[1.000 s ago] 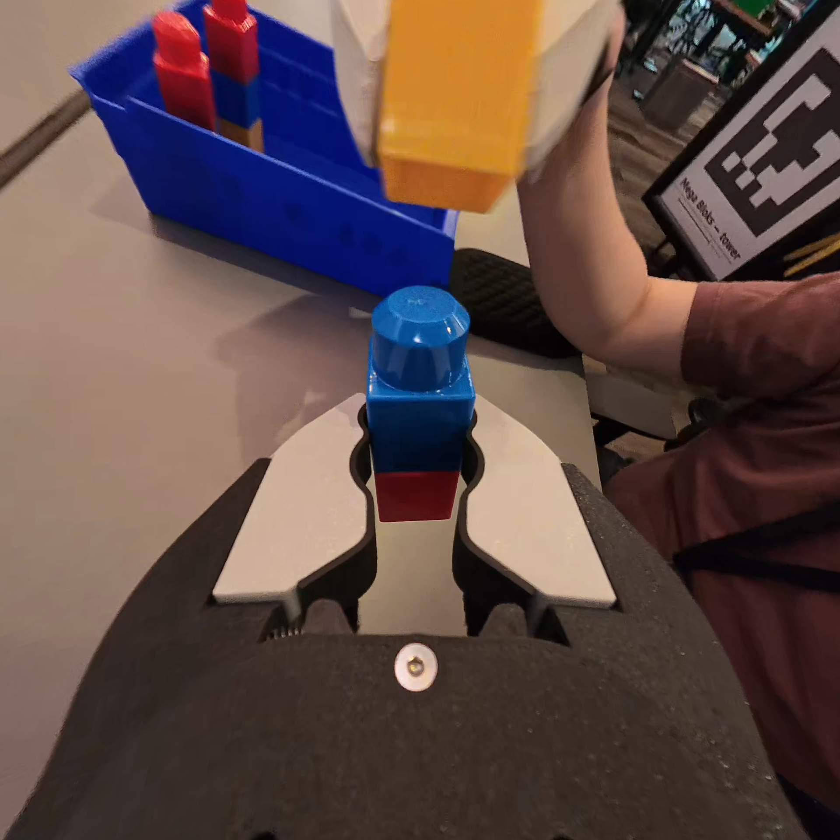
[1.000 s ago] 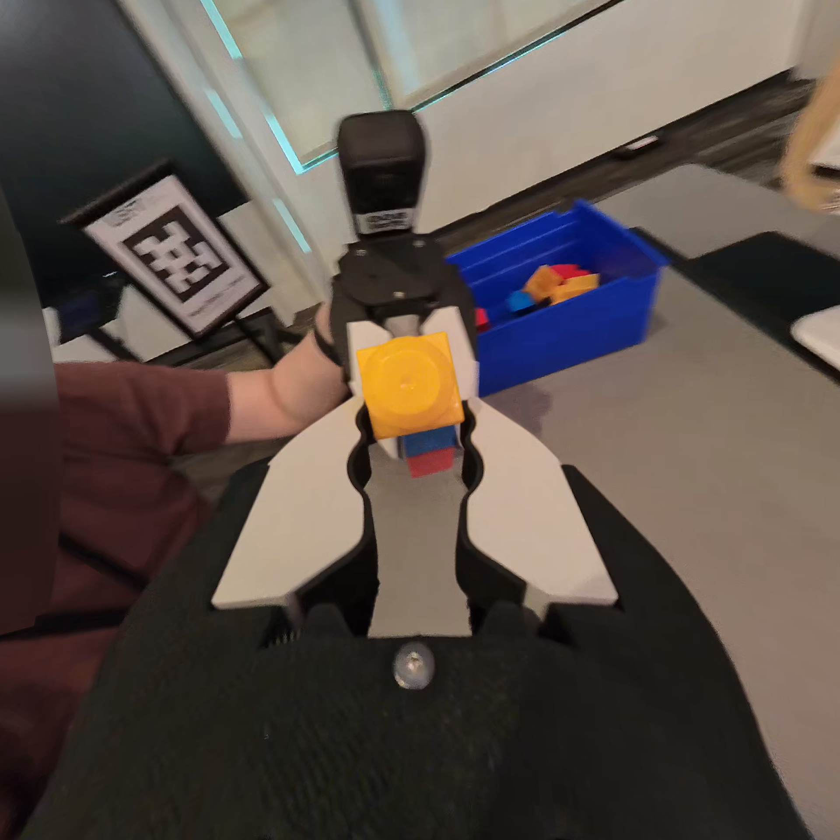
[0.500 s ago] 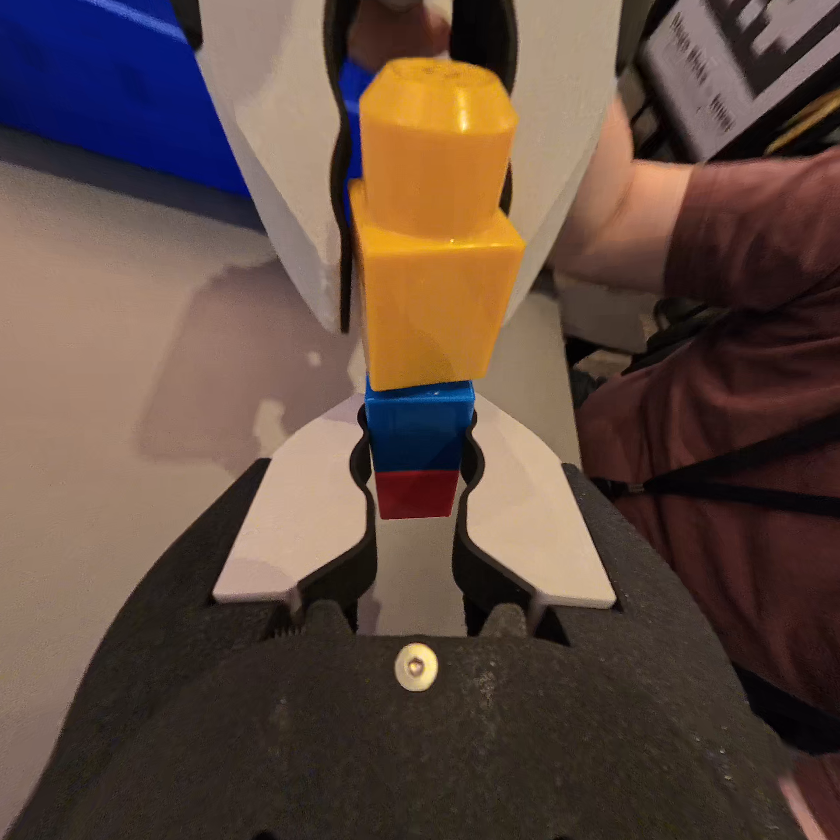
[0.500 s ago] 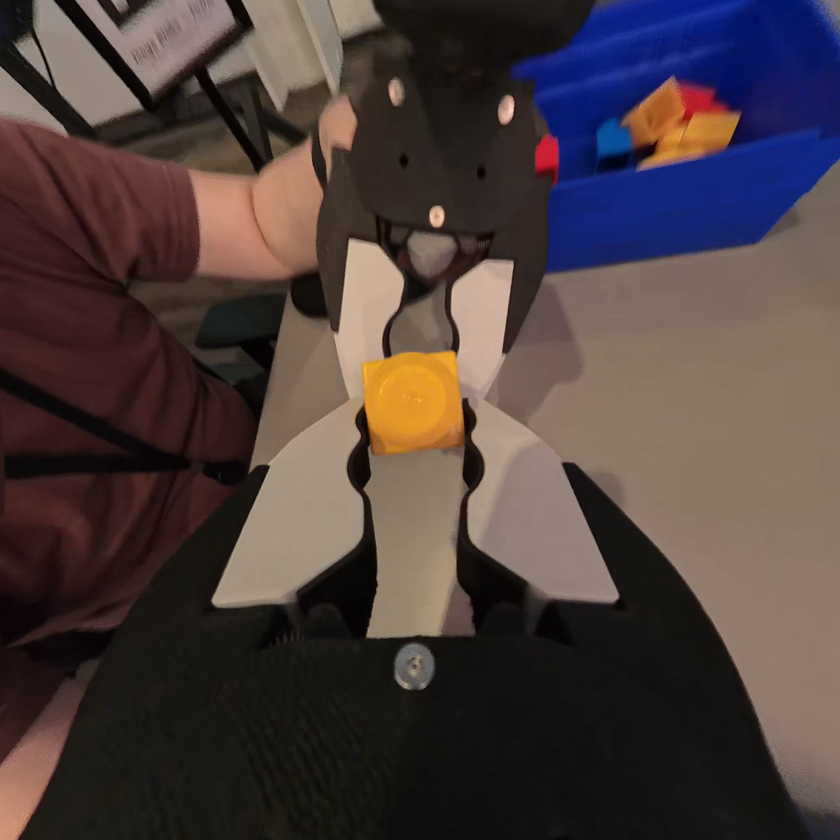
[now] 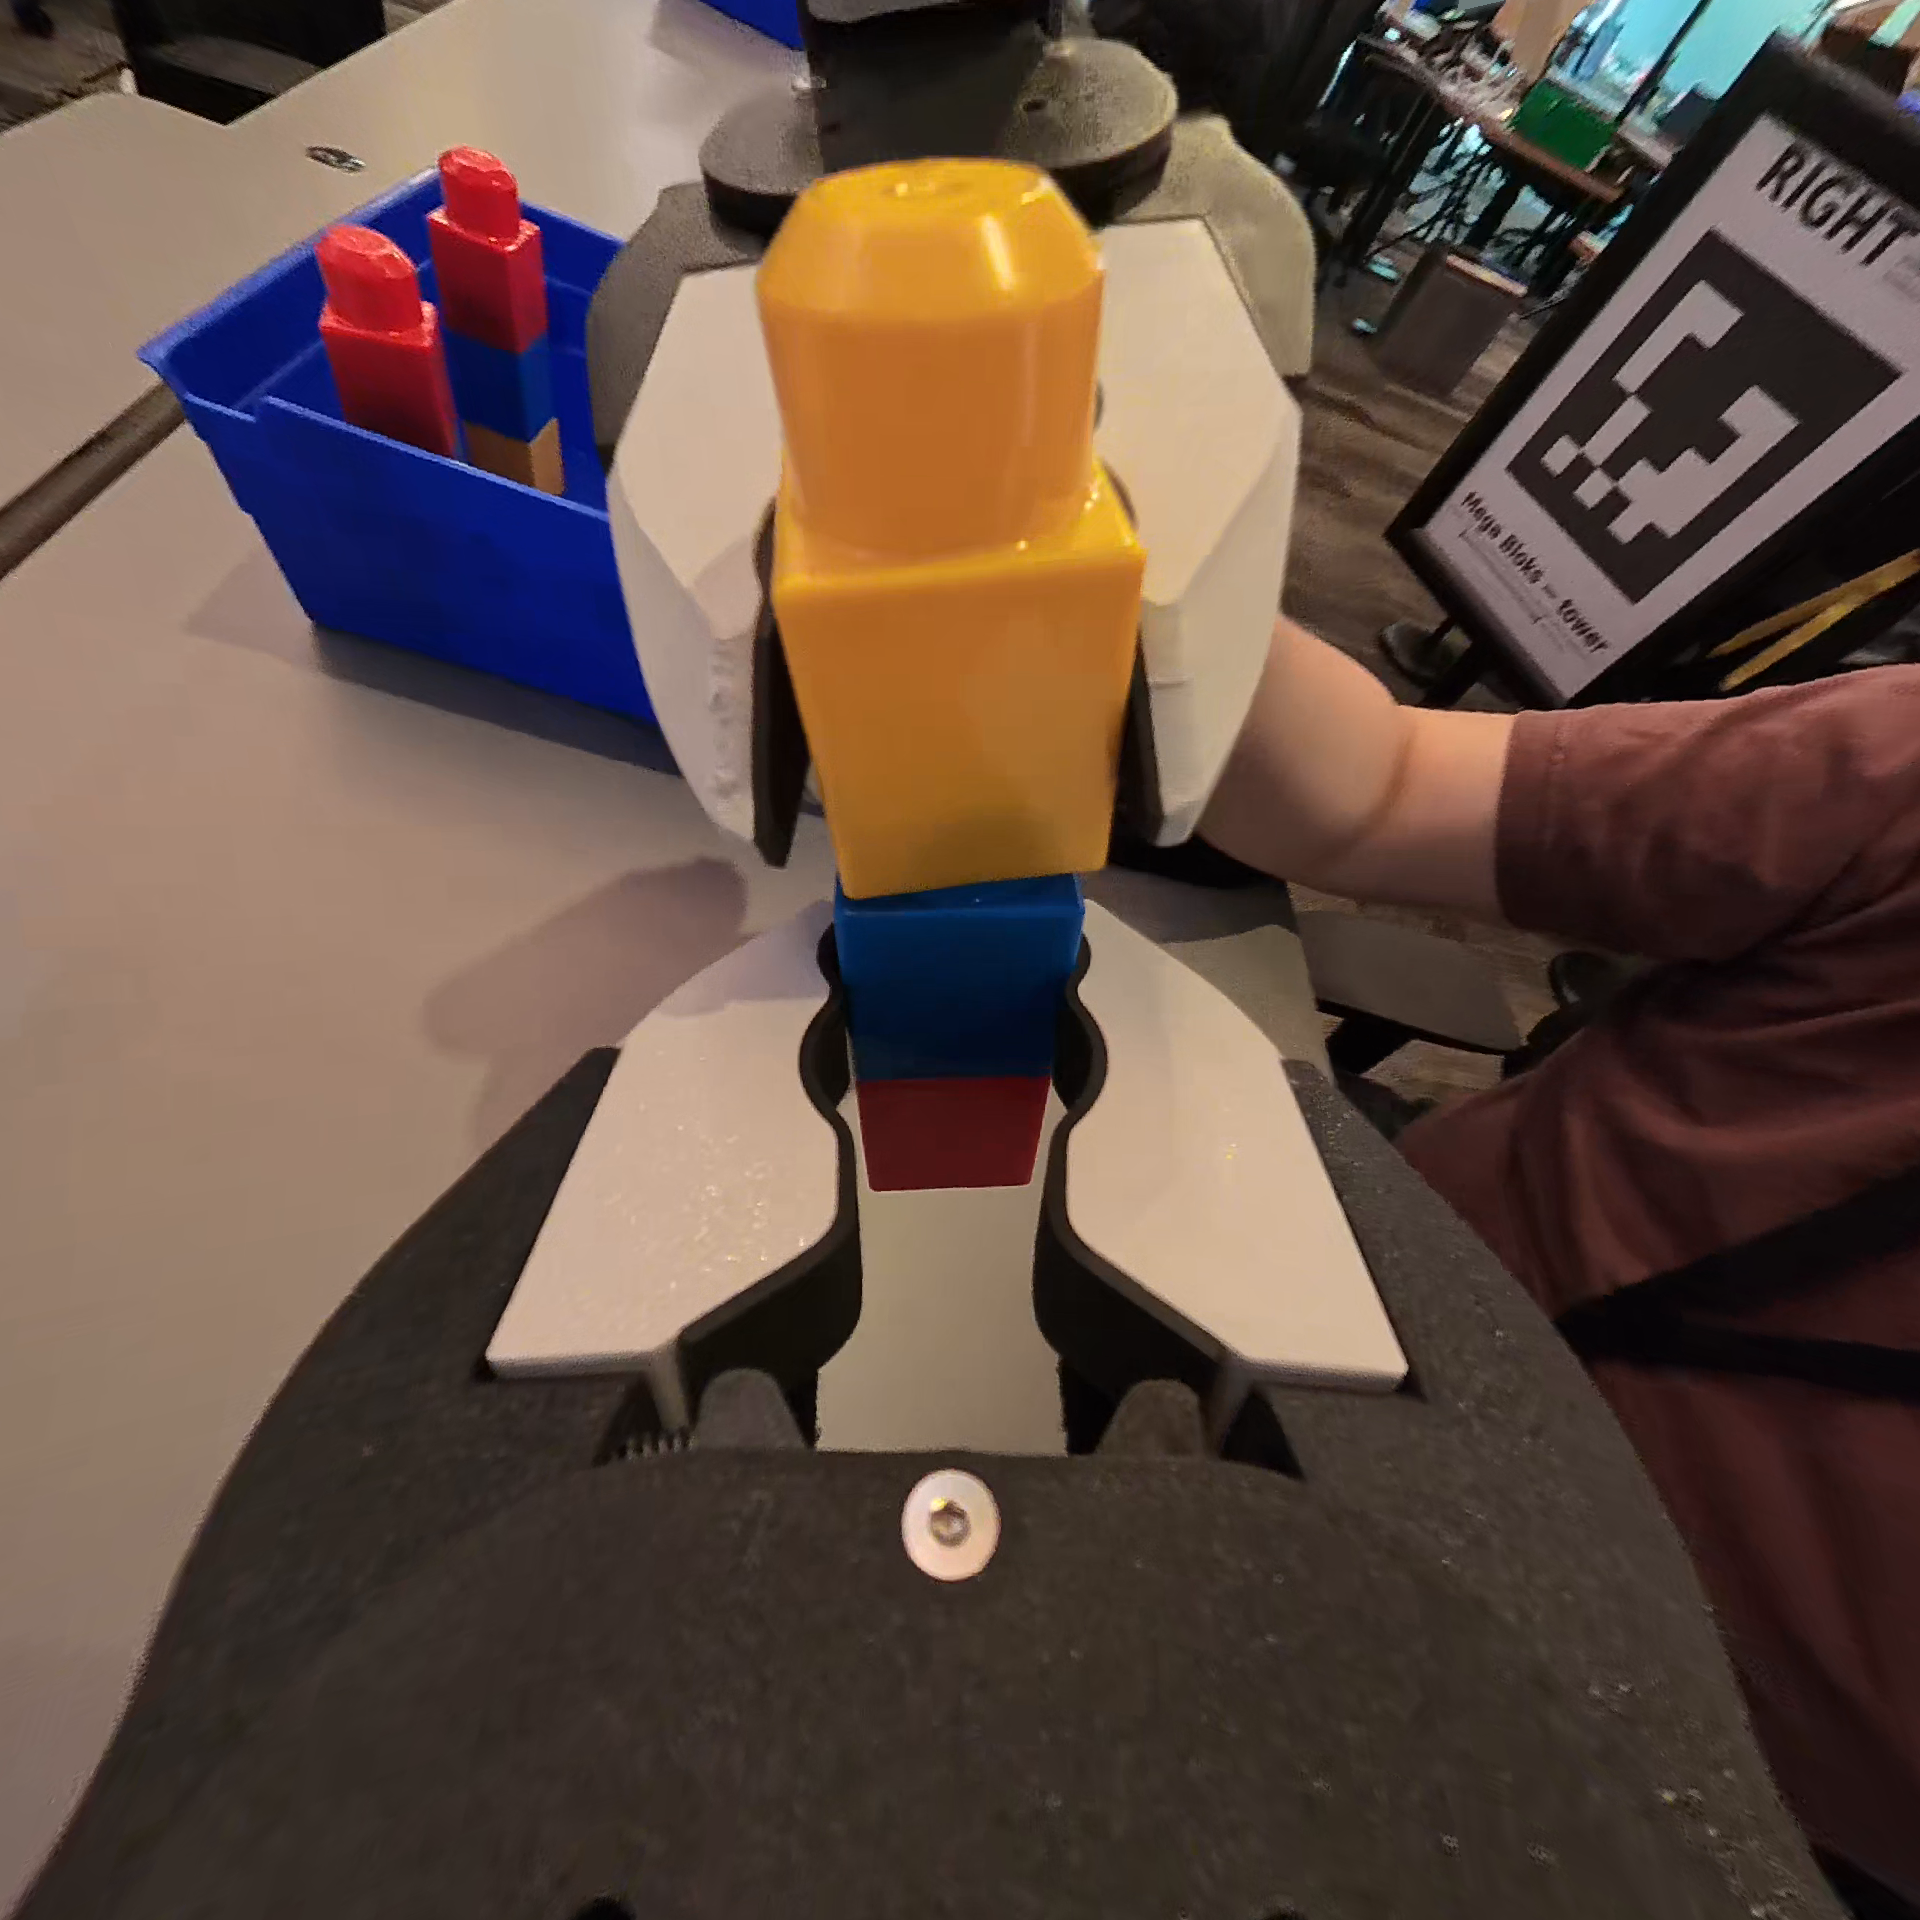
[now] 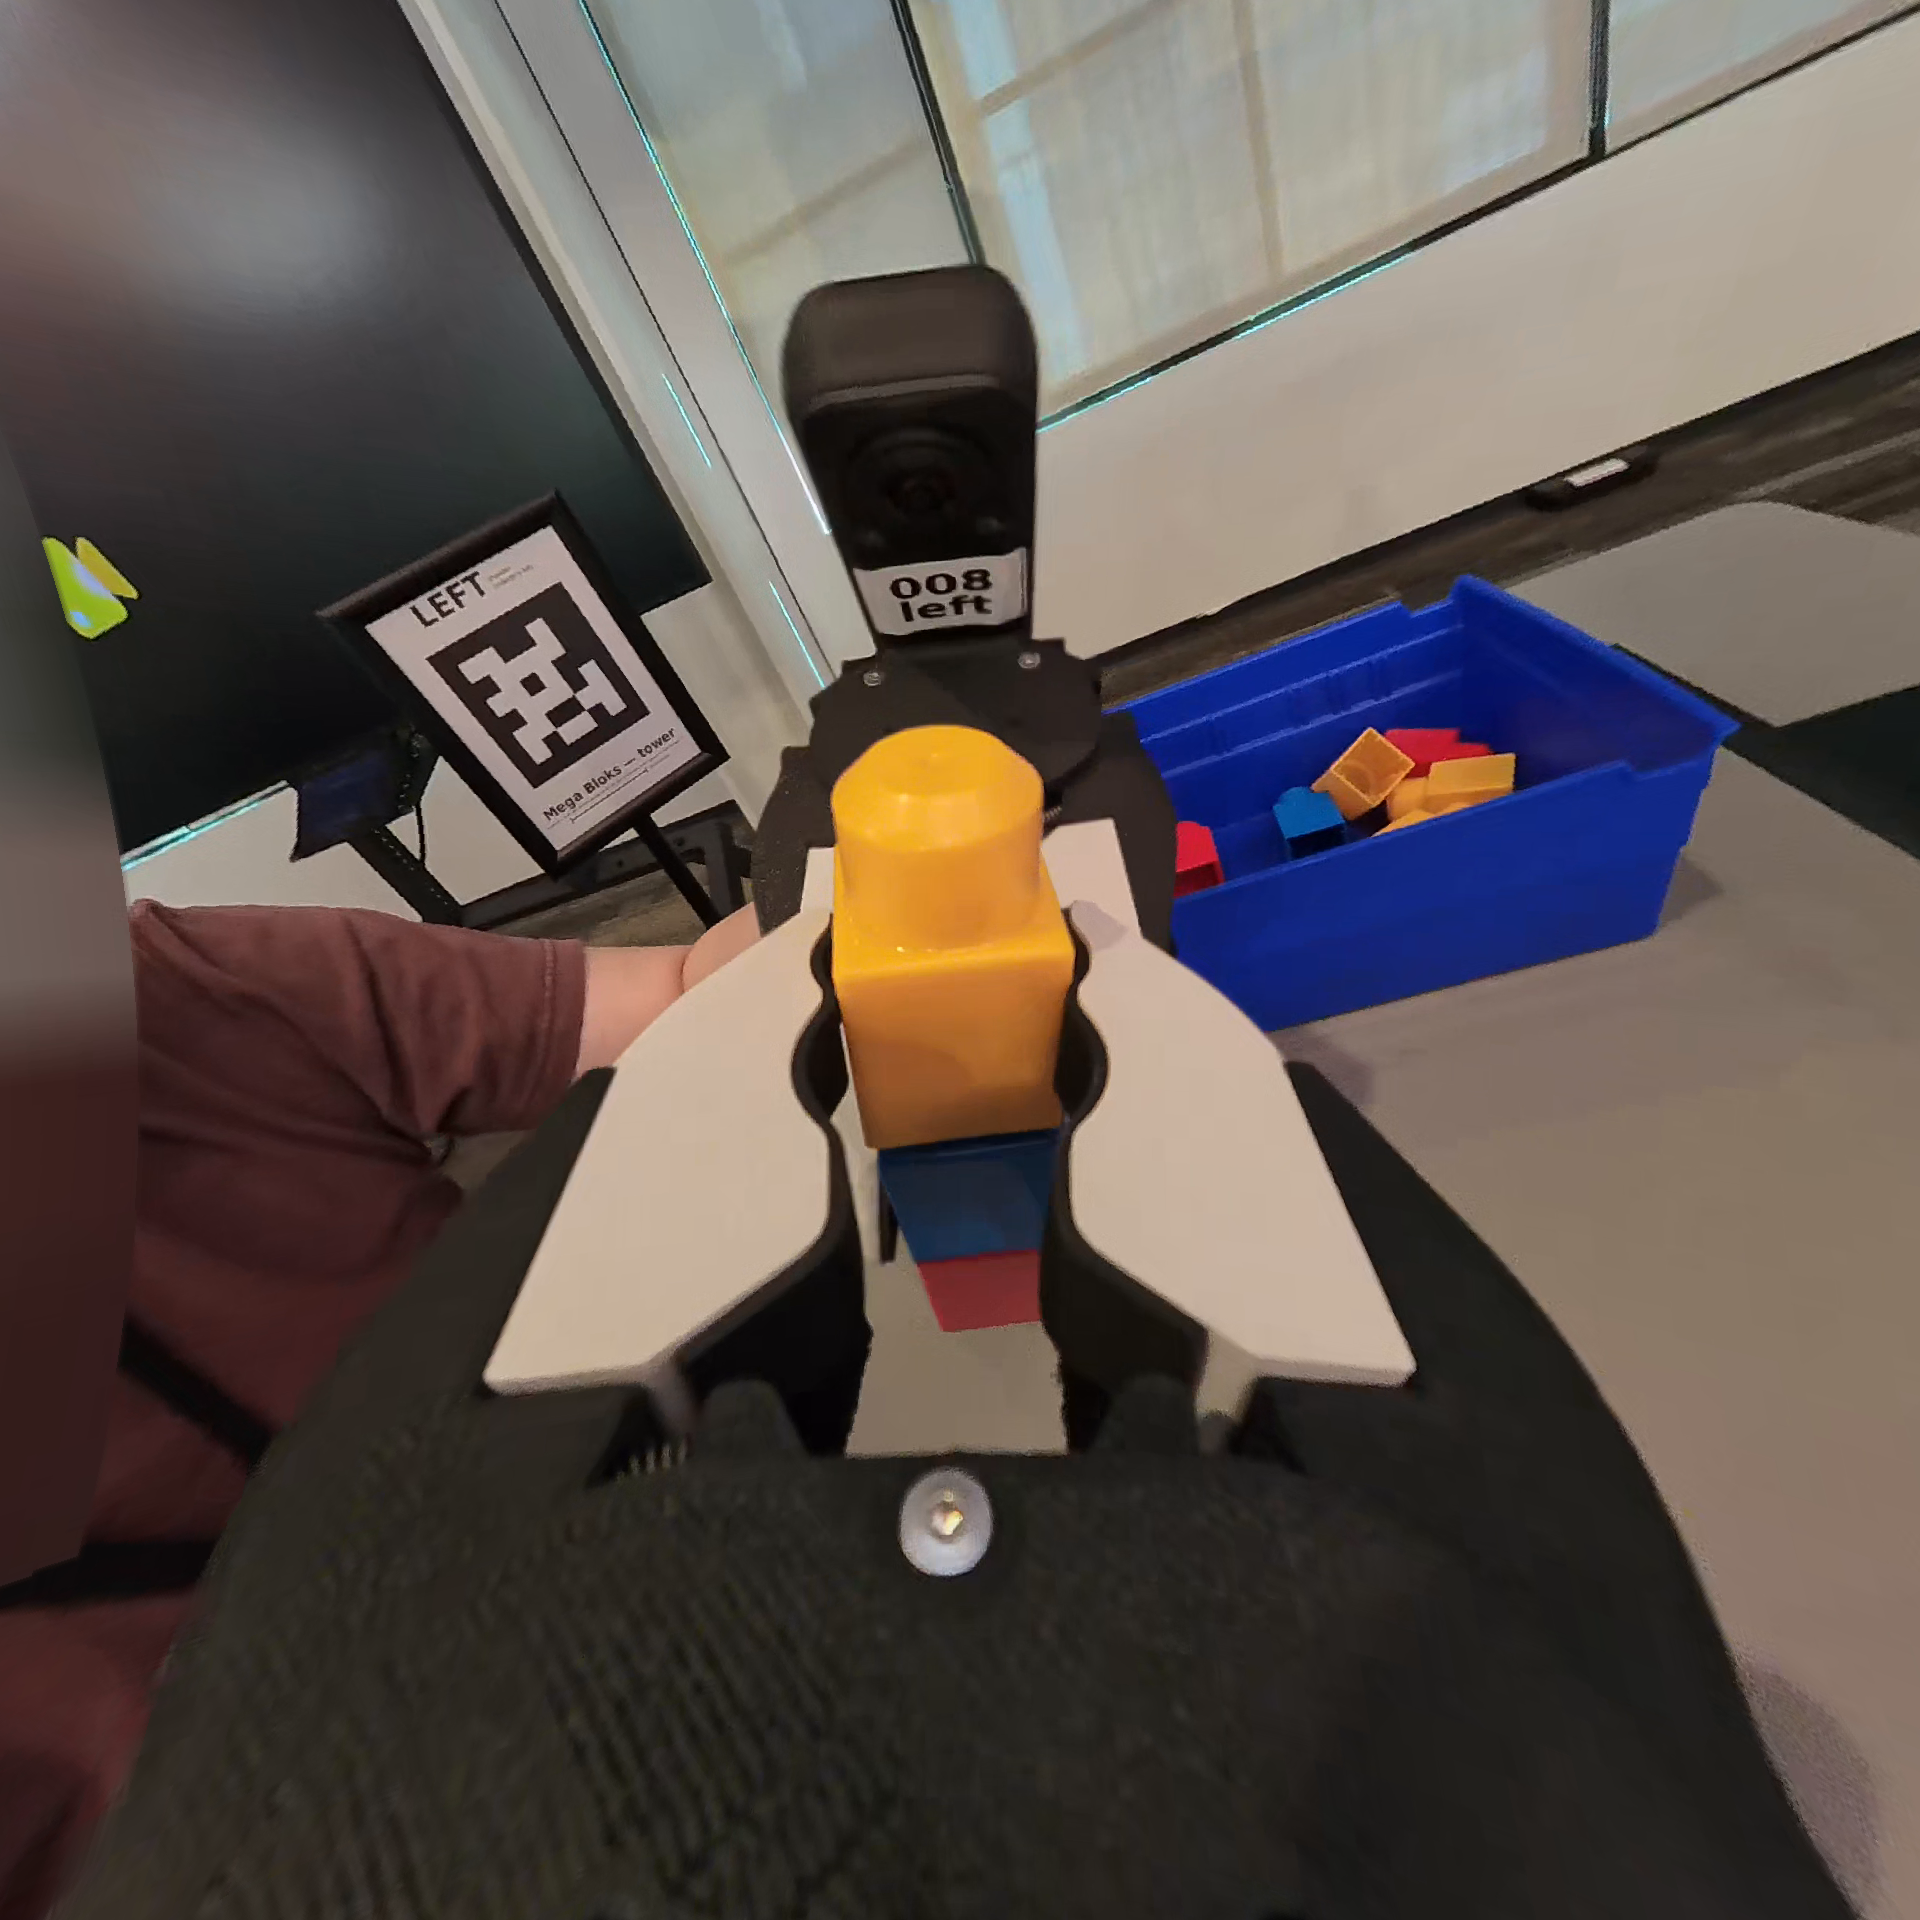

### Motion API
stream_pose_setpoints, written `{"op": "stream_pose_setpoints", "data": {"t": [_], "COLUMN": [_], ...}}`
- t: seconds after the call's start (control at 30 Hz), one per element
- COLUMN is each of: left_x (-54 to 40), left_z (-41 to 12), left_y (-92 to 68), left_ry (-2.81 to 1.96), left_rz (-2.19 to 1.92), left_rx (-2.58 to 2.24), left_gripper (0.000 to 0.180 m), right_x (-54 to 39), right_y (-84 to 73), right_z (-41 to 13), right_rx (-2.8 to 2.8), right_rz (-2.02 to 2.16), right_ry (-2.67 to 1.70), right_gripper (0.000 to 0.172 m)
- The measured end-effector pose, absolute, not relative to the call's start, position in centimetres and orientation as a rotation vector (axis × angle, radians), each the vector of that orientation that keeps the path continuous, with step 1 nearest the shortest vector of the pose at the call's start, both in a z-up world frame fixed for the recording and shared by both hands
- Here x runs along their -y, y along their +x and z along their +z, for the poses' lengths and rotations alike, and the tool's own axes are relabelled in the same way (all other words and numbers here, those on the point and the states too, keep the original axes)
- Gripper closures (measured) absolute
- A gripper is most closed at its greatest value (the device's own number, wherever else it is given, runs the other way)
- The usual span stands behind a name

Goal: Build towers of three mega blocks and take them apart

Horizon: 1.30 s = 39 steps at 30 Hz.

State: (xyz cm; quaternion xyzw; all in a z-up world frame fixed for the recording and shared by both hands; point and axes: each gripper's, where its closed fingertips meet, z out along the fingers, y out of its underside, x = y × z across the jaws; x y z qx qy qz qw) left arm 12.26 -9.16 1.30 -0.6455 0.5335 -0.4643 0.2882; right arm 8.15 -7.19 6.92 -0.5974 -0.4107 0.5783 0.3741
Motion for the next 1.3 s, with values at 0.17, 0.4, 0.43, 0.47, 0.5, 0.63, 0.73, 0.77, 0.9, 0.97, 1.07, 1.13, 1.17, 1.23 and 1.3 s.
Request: {"op": "stream_pose_setpoints", "data": {"t": [0.17,0.4,0.43,0.47,0.5,0.63,0.73,0.77,0.9,0.97,1.07,1.13,1.17,1.23,1.3], "left_x": [8.6,8.4,8.4,8.4,8.3,8.7,8.9,8.9,8.8,8.8,8.9,8.9,9.0,9.0,8.9], "left_z": [1.8,2.0,2.0,1.7,1.7,1.3,1.7,1.8,2.0,1.9,2.1,2.2,2.3,2.4,2.5], "left_y": [12.3,12.3,12.2,12.2,12.2,12.4,12.4,12.4,12.1,12.0,12.0,12.0,12.0,11.9,11.9], "left_ry": [-1.716,-1.705,-1.702,-1.708,-1.709,-1.715,-1.698,-1.695,-1.693,-1.692,-1.681,-1.675,-1.67,-1.674,-1.673], "left_rz": [-1.222,-1.302,-1.299,-1.288,-1.275,-1.27,-1.278,-1.302,-1.311,-1.301,-1.303,-1.296,-1.301,-1.304,-1.304], "left_rx": [-1.384,-1.35,-1.354,-1.368,-1.373,-1.411,-1.405,-1.398,-1.39,-1.396,-1.406,-1.41,-1.407,-1.402,-1.399], "left_gripper": [0.145,0.145,0.145,0.145,0.145,0.145,0.145,0.145,0.145,0.145,0.145,0.145,0.145,0.145,0.145], "right_x": [6.8,6.3,6.3,6.3,6.3,6.8,6.9,6.8,6.7,6.7,6.9,7.0,7.0,7.0,7.0], "right_y": [8.4,8.1,8.0,8.0,8.0,8.1,8.0,7.9,7.7,7.7,7.6,7.6,7.6,7.6,7.6], "right_z": [7.4,7.2,7.2,6.9,6.8,6.2,6.6,6.7,6.9,6.9,7.1,7.2,7.3,7.4,7.4], "right_rx": [0.991,0.966,0.967,0.979,0.987,1.069,1.064,1.056,1.019,1.019,1.022,1.021,1.014,1.001,0.992], "right_rz": [1.517,1.469,1.466,1.469,1.465,1.379,1.372,1.368,1.404,1.406,1.407,1.413,1.428,1.451,1.467], "right_ry": [-1.51,-1.484,-1.482,-1.495,-1.499,-1.547,-1.525,-1.514,-1.47,-1.467,-1.459,-1.445,-1.433,-1.427,-1.419], "right_gripper": [0.133,0.133,0.133,0.133,0.132,0.132,0.132,0.132,0.133,0.133,0.133,0.133,0.133,0.133,0.133]}}
